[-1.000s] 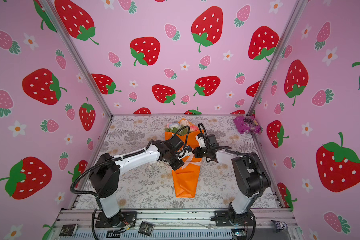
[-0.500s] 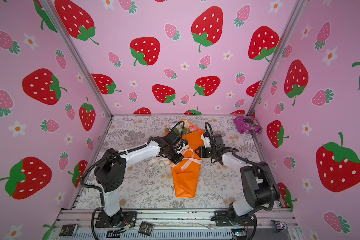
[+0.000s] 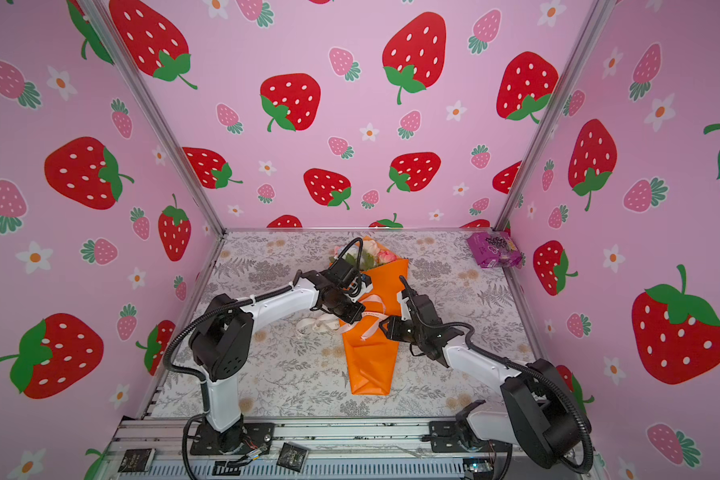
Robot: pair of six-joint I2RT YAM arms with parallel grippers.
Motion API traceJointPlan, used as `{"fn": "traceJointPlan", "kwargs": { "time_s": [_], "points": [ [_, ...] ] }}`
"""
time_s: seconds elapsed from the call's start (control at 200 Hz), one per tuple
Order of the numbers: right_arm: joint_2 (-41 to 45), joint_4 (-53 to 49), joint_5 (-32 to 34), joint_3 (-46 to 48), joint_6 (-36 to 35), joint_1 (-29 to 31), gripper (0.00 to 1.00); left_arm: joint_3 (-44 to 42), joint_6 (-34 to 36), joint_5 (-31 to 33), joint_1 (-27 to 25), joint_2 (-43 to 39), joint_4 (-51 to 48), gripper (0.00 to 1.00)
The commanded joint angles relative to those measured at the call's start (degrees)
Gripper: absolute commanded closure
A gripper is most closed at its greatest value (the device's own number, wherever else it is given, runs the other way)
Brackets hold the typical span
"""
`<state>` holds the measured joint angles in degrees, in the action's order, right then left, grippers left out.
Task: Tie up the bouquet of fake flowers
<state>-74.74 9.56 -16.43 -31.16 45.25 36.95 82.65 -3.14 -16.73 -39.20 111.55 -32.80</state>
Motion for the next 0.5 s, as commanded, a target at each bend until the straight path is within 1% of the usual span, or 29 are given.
{"fn": "traceJointPlan", "kwargs": {
  "time_s": [0.0, 0.045, 0.135, 0.175, 0.34, 0.495],
  "points": [
    [-4.6, 4.3, 2.1, -1.5, 4.8, 1.6, 0.64, 2.2, -0.3, -1.3, 0.0, 0.2, 0.0, 1.00],
    [-6.4, 3.3, 2.6, -2.9, 5.2, 2.3, 0.64, 2.3, -0.5, -1.4, 0.0, 0.2, -0.1, 1.00],
    [-8.4, 0.7, 6.7, -4.4, 6.7, 3.6, 0.64, 2.4, -0.9, -1.6, 0.0, 0.1, -0.3, 1.00],
    [-9.0, 1.0, 7.7, -4.0, 7.5, 3.8, 0.63, 2.3, -1.1, -1.8, 0.0, 0.1, -0.3, 1.00],
    [-12.3, 5.4, 5.8, -4.5, 7.5, 4.0, 0.64, 1.9, -1.4, -2.4, -0.1, 0.1, -0.2, 1.00],
    [-13.5, 9.0, 7.6, -3.4, 8.6, 4.1, 0.68, 2.2, -1.5, -3.0, 0.0, 0.1, -0.4, 1.00]
  ]
}}
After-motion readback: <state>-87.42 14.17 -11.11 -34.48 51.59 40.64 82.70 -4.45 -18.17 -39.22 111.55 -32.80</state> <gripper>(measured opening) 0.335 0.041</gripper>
